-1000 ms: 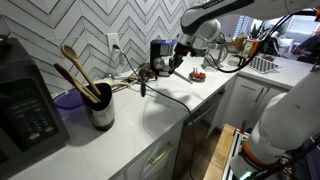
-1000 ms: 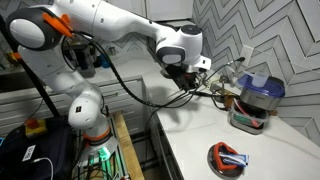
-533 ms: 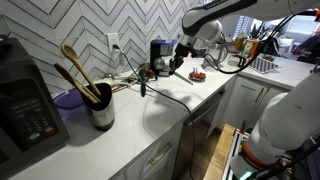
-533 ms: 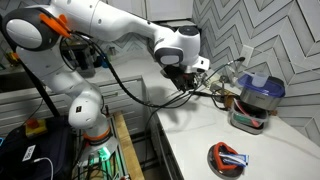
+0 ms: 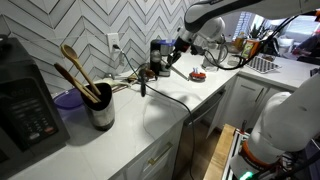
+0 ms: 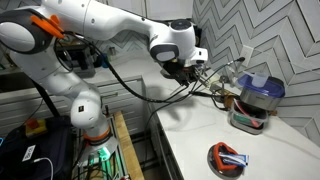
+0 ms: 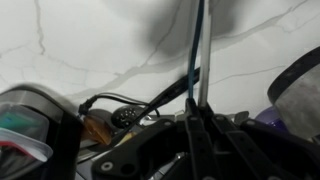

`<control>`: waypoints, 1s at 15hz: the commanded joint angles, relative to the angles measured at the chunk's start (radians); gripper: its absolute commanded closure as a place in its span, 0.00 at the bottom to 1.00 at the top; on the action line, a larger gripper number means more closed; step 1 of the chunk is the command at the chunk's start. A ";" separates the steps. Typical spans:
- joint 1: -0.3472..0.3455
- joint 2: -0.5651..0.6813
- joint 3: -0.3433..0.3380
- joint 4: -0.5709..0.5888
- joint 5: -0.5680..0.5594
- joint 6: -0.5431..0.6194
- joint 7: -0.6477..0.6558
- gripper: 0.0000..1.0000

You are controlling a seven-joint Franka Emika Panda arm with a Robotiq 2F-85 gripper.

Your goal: Put the ladle in the utensil holder

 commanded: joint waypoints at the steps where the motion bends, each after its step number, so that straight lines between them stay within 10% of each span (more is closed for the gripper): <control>1: 0.109 -0.085 -0.086 -0.053 0.116 0.082 -0.164 0.99; 10: 0.398 0.048 -0.072 0.132 0.585 0.095 -0.551 0.99; 15: 0.321 0.098 0.054 0.168 0.647 0.104 -0.590 0.94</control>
